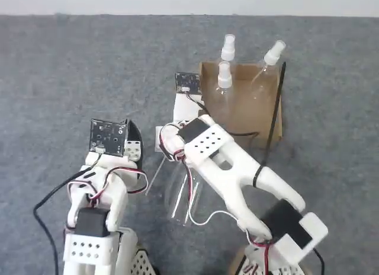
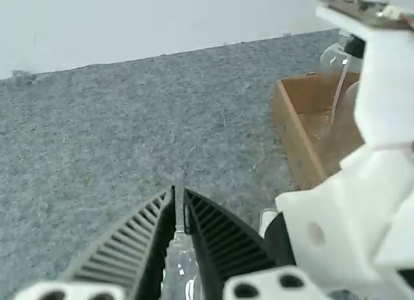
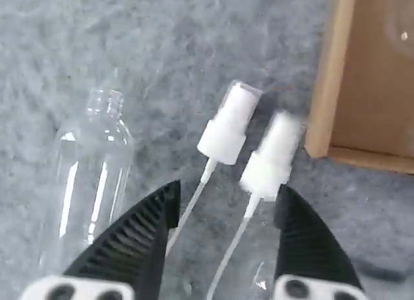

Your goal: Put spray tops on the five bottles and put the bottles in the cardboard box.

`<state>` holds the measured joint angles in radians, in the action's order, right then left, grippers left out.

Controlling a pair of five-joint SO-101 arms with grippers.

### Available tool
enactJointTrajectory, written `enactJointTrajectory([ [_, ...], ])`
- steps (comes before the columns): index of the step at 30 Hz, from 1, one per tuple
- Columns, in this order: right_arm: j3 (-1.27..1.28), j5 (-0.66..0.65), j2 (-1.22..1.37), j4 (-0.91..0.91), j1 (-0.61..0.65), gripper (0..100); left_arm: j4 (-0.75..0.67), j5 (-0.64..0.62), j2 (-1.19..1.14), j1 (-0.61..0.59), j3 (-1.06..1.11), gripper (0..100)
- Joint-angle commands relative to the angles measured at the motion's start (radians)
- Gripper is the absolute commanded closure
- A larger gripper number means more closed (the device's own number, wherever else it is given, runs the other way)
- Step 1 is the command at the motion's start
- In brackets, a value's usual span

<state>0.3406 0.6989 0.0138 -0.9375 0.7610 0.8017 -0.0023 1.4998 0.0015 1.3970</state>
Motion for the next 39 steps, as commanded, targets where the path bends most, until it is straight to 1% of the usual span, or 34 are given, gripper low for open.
enactJointTrajectory([
  [1, -0.061, 0.009, -0.033, -0.018, 0.002, 80.4, -0.028, 0.005, 0.014, 0.000, -0.013, 99],
  [4, -0.061, -0.038, -0.105, -0.087, 0.001, 80.4, -0.028, 0.005, 0.014, 0.000, -0.013, 99],
  [7, -0.055, -0.072, -0.199, -0.194, 0.002, 80.4, -0.028, 0.005, 0.014, 0.000, -0.013, 99],
  [10, -0.043, -0.138, -0.251, -0.251, 0.002, 80.3, -0.028, 0.005, 0.014, 0.003, -0.013, 99],
  [13, 0.015, -0.183, -0.259, -0.248, 0.008, 80.2, -0.028, 0.005, 0.014, 0.002, -0.013, 99],
  [18, 0.157, -0.184, -0.257, -0.246, 0.064, 80.0, -0.028, 0.005, 0.014, 0.005, -0.012, 99],
  [21, 0.196, -0.183, -0.245, -0.196, 0.097, 80.0, -0.028, 0.005, 0.014, 0.006, -0.012, 99],
  [26, 0.259, -0.097, -0.245, -0.119, 0.153, 80.0, -0.028, 0.005, 0.014, 0.005, -0.012, 99],
  [31, 0.327, -0.098, -0.245, -0.047, 0.154, 80.0, -0.028, 0.005, 0.014, 0.006, -0.012, 99],
  [35, 0.345, -0.101, -0.245, -0.053, 0.143, 80.3, -0.028, 0.005, 0.014, 0.003, -0.012, 99],
  [36, 0.353, -0.109, -0.245, -0.053, 0.133, 80.4, -0.028, 0.005, 0.014, 0.003, -0.012, 99],
  [39, 0.390, -0.190, -0.245, -0.053, 0.093, 80.4, -0.028, 0.005, 0.014, 0.003, -0.012, 99],
])
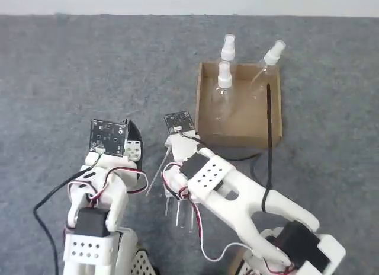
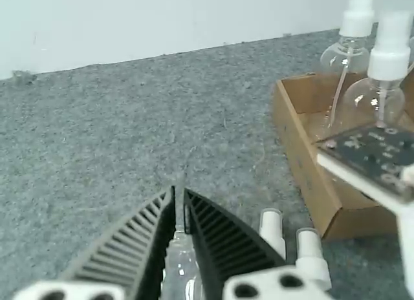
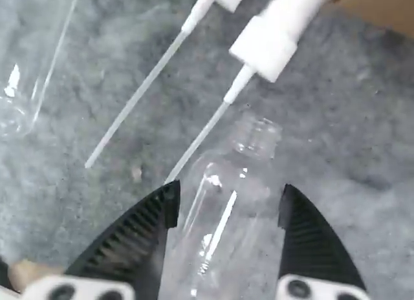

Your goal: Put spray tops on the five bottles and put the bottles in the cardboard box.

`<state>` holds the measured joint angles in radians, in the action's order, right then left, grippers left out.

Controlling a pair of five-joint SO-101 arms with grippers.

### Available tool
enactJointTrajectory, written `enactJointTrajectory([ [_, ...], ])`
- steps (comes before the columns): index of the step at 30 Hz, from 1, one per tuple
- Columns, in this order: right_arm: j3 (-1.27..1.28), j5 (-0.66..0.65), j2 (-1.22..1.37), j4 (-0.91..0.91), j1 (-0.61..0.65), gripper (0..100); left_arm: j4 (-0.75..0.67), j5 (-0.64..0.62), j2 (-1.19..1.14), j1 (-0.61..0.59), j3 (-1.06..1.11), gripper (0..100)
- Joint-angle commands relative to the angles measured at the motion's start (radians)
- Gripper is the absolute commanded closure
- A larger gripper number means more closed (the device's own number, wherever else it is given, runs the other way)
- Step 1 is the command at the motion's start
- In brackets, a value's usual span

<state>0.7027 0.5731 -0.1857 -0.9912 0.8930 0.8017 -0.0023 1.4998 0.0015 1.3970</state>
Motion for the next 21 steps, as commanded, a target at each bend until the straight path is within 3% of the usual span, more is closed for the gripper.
enactJointTrajectory([
  [1, 0.048, -0.086, -0.045, 0.001, -0.053, 80.5, -0.028, 0.005, 0.014, 0.003, -0.012, 99],
  [6, 0.126, -0.203, -0.050, 0.001, -0.150, 80.5, -0.028, 0.005, 0.014, 0.005, -0.012, 99],
  [15, 0.150, -0.675, -0.058, -0.154, -0.464, 80.5, -0.028, 0.005, 0.014, 0.006, -0.012, 99],
  [21, 0.150, -0.879, -0.062, -0.197, -0.665, 84.9, -0.028, 0.005, 0.014, 0.006, -0.012, 99],
])
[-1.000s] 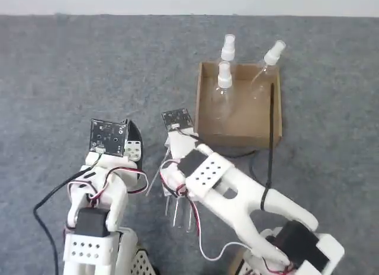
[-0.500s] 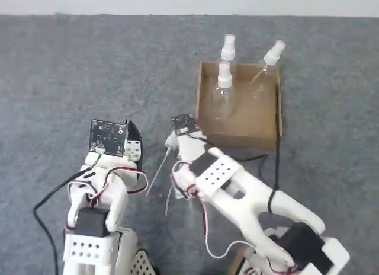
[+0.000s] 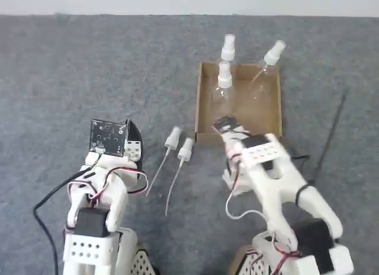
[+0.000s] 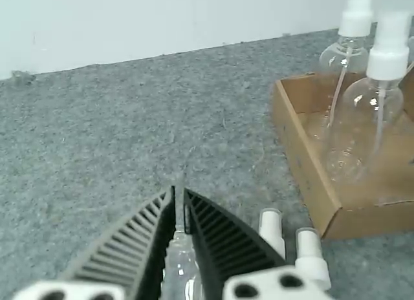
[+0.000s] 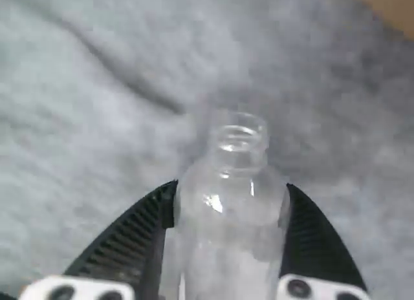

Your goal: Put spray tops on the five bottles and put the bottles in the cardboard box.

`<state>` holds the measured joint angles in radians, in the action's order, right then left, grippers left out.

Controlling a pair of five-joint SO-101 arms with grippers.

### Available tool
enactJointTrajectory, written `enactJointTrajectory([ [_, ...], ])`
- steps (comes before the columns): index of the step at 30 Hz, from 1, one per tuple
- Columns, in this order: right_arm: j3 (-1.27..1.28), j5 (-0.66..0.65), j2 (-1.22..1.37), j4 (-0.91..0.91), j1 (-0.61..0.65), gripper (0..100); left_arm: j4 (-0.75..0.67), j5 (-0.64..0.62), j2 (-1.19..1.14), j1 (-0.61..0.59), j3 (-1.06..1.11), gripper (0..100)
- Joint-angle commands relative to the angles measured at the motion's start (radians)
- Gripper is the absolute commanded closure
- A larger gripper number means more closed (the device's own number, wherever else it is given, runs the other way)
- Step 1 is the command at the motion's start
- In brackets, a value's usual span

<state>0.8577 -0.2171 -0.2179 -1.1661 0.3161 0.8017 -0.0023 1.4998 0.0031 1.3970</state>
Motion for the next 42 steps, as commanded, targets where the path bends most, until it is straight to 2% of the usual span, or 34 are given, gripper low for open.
enactJointTrajectory([
  [1, -0.005, -0.118, -0.038, -0.022, -0.114, 88.0, -0.028, 0.005, 0.014, 0.005, -0.012, 99],
  [4, -0.005, -0.241, -0.105, -0.059, -0.213, 95.4, -0.026, 0.005, 0.008, 0.003, -0.015, 99],
  [9, -0.011, -0.433, -0.314, -0.163, -0.453, 96.0, -0.020, 0.003, 0.005, 0.005, -0.021, 99],
  [12, -0.058, -0.551, -0.398, -0.219, -0.622, 96.0, 0.037, 0.003, 0.003, 0.005, -0.062, 99],
  [18, -0.227, -0.698, -0.318, -0.222, -0.862, 96.1, 0.100, 0.006, -0.028, 0.006, -0.131, 99],
  [21, -0.315, -0.729, -0.186, -0.205, -0.917, 96.0, 0.100, 0.011, -0.173, 0.009, -0.197, 99],
  [28, -0.480, -0.729, 0.182, 0.021, -0.980, 95.5, 0.164, 0.098, -0.701, 0.114, -0.509, 98],
  [33, -0.609, -0.726, 0.394, 0.024, -0.984, 88.4, 0.155, 0.127, -1.065, 0.149, -0.693, 89],
  [42, -0.720, -0.690, 0.529, 0.025, -1.000, 87.4, 0.078, 0.126, -1.508, 0.172, -0.946, 89],
])
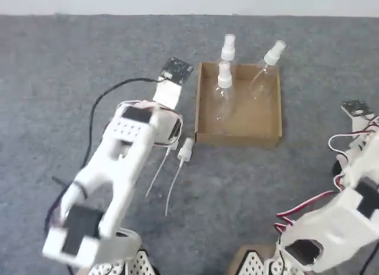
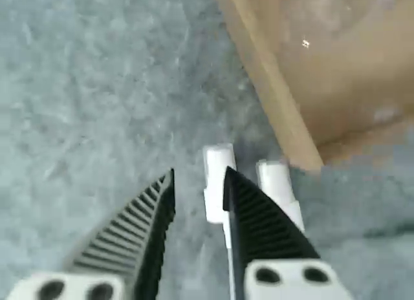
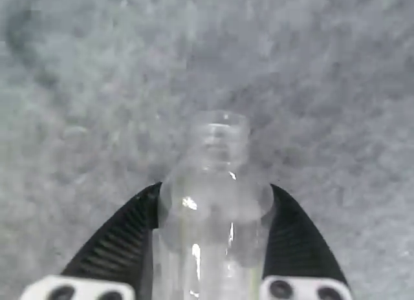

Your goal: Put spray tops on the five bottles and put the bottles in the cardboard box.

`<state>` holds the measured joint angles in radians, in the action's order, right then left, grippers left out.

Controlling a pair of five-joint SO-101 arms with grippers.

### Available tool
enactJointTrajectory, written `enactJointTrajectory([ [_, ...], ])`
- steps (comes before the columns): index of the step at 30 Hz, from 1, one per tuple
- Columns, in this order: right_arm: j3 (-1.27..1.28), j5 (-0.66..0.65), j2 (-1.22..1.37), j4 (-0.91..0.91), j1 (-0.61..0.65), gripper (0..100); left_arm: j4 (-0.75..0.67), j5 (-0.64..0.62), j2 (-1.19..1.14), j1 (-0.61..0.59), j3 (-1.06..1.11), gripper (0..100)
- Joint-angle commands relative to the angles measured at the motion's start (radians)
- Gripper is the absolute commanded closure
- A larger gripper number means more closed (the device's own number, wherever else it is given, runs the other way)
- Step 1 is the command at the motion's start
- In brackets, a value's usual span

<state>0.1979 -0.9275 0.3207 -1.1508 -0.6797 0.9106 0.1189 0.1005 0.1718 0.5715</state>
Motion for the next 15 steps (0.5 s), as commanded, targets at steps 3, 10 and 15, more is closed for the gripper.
enactJointTrajectory([
  [3, -0.060, 0.018, -0.004, 0.010, -0.002, 87.4, -0.031, 0.005, -0.204, -0.002, -0.157, 89],
  [10, -0.058, 0.018, -0.001, 0.005, -0.002, 87.4, -0.028, 0.005, -0.310, 0.006, -0.173, 89],
  [15, -0.058, 0.025, -0.001, 0.005, -0.002, 87.4, -0.028, 0.003, -0.319, -0.003, -0.173, 95],
])
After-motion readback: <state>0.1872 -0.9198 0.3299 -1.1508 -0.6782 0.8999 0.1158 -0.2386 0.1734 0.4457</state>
